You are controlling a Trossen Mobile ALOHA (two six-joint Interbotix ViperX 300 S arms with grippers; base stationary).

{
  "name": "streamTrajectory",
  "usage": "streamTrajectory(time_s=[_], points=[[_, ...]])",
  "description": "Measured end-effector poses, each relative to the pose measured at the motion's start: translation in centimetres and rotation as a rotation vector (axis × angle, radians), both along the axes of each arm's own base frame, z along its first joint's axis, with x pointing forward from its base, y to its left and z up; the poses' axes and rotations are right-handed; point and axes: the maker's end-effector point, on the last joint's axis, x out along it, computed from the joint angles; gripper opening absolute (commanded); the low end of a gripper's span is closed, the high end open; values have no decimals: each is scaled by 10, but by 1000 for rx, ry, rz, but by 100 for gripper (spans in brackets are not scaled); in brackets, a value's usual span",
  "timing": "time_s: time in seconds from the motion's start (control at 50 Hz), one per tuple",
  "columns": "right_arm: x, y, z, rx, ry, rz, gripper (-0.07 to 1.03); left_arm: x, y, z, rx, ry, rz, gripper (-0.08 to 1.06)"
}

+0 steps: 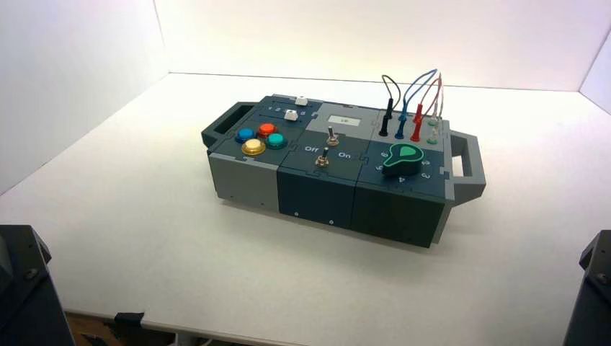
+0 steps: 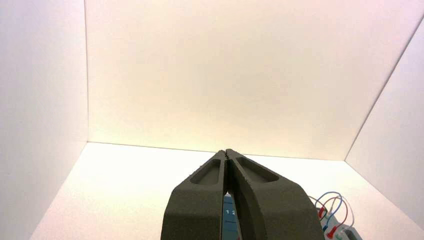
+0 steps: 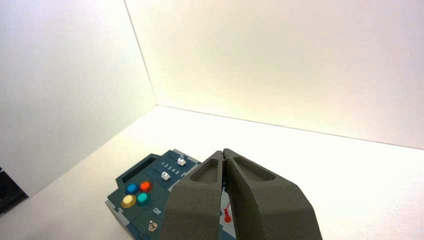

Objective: Open left gripper.

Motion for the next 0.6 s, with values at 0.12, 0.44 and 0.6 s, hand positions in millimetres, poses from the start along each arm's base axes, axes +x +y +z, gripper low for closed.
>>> streamTrajectory(time_s=[0.12,0.44,0.6], points=[[0,0,-1,-3,7,1,-2,0,0,0,2,1,2,-3],[0,0,-2,-3,9,1,-2,5,-1,-5,11,37,2,-3],[0,0,-2,-4,11,1,-2,5,-2,-5,7,38,-2,-3]])
